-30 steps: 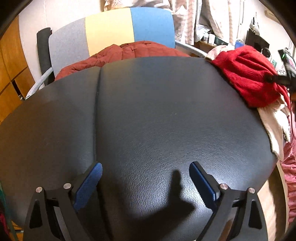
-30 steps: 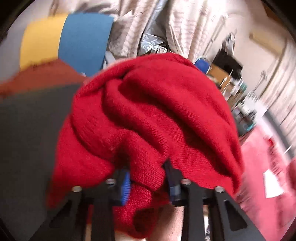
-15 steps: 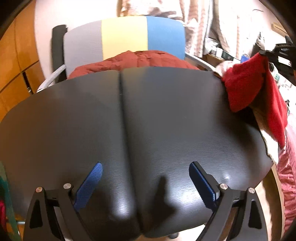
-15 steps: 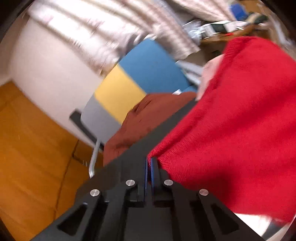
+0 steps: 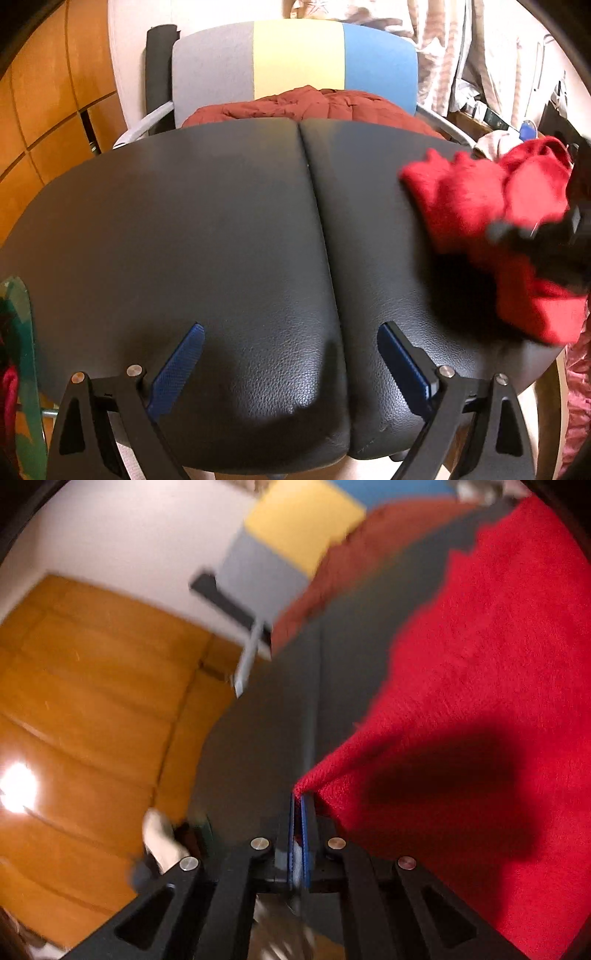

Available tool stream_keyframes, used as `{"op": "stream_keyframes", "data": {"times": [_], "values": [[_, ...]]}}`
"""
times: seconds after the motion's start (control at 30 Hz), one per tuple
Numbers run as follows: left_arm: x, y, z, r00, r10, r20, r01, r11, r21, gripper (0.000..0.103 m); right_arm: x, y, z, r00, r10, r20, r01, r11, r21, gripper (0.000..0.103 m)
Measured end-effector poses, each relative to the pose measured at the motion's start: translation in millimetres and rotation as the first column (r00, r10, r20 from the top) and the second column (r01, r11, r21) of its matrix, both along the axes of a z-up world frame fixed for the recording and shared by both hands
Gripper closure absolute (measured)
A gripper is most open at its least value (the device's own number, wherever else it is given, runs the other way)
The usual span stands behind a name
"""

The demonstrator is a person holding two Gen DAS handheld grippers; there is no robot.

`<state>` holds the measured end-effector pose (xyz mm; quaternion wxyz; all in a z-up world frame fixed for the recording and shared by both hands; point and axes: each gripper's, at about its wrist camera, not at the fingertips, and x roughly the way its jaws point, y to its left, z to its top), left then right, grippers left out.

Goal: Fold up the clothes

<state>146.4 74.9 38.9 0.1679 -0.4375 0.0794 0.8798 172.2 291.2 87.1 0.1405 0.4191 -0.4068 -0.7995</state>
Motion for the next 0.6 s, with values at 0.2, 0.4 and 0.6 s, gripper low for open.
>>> {"op": "stream_keyframes", "data": {"times": [0.2,0.4,0.6], "values": [[-21,37,13,0.995,-0.088,-0.038,0.088,0.996,0.017,0.007,52,24,19,0.977,-0.141,-0.158,0.181,0.944,0.276,0.027],[-76,97,25,0.989,-0.088,-0.119,0.088,0.996,-0.003,0.007,78,97,37,0.941,-0.291,-0.175,0.339,0.771,0.539,0.023],[-133,135,11,0.996,-0.068,0.059,0.062,0.993,0.100,0.007,64,103,5,0.959,-0.267,-0.091,0.276,0.819,0.504,0.024]]}}
